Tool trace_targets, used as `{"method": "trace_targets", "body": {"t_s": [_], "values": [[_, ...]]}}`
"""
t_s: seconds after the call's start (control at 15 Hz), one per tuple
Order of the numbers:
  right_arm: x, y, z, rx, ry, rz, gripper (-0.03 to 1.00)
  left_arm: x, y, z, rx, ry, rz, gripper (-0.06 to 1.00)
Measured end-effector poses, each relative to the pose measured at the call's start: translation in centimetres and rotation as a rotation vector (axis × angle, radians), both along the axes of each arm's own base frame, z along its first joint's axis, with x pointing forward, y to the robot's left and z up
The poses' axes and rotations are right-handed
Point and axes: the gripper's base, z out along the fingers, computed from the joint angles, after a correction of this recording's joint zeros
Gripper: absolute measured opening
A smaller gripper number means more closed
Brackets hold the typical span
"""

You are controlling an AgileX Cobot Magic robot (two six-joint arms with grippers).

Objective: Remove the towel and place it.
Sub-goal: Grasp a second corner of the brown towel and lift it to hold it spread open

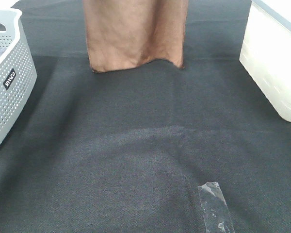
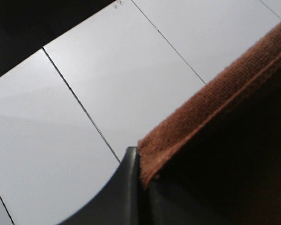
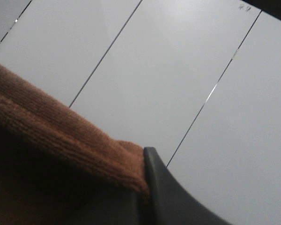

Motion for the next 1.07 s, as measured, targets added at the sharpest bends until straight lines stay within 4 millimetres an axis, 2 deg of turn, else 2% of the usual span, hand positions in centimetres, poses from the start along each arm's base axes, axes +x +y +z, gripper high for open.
{"method": "trace_targets", "body": {"t_s": [0.07,0.27,0.47,0.6,0.67,0.73,0.87,1.07], "values": [[0.1,0.0,-0.3,0.006,0.023,-0.004,0.00,0.1,0.0,-0.2,0.006,0.027,0.005,0.00],[0.8,-0.6,-2.7,0.137,0.337,-0.064,0.00,1.0,-0.6,-2.2,-0.115,0.313,-0.021,0.00],[0.3,-1.1,-5.2,0.245,0.710,-0.129,0.00,0.8,-2.5,-5.9,-0.230,0.767,0.019,0.00],[-1.2,-1.4,-5.6,0.251,0.910,-0.150,0.00,-0.4,-3.2,-8.3,-0.210,1.088,0.056,0.00],[-2.1,-1.5,-5.6,0.242,0.995,-0.152,0.00,-1.3,-3.4,-8.9,-0.192,1.222,0.075,0.00],[-2.9,-1.5,-5.5,0.230,1.075,-0.148,0.00,-2.3,-3.3,-8.6,-0.183,1.311,0.090,0.00],[-4.7,-1.4,-5.2,0.200,1.209,-0.123,0.00,-4.2,-2.7,-6.8,-0.168,1.404,0.118,0.00],[-6.9,-1.1,-3.6,0.167,1.294,-0.022,0.00,-6.5,-2.0,-3.4,-0.199,1.413,0.123,0.00]]}}
